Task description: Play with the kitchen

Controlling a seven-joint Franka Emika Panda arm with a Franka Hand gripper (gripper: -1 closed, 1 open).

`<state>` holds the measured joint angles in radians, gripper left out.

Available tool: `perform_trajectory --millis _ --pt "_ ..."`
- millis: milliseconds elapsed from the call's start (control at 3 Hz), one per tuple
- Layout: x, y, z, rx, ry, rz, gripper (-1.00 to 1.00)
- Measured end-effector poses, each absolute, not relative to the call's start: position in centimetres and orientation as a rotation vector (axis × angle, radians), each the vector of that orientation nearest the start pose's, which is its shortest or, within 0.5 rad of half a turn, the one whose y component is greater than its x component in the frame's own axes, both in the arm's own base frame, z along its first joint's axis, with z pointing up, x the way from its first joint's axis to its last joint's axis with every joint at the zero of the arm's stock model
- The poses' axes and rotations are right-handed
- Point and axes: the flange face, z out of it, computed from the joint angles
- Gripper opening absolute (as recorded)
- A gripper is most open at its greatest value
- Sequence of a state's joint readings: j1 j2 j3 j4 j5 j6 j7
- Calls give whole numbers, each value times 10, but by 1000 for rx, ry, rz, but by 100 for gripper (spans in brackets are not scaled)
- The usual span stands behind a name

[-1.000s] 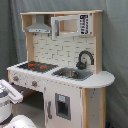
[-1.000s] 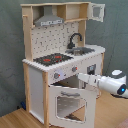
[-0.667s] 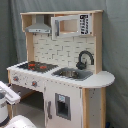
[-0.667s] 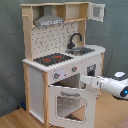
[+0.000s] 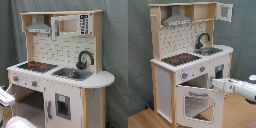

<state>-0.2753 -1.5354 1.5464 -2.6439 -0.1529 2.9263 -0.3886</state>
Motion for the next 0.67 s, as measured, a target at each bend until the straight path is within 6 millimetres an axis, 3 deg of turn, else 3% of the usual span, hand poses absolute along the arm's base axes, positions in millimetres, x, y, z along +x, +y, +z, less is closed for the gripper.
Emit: perform_trajectory --millis 667 --pt "145 417 330 762 1424 765 100"
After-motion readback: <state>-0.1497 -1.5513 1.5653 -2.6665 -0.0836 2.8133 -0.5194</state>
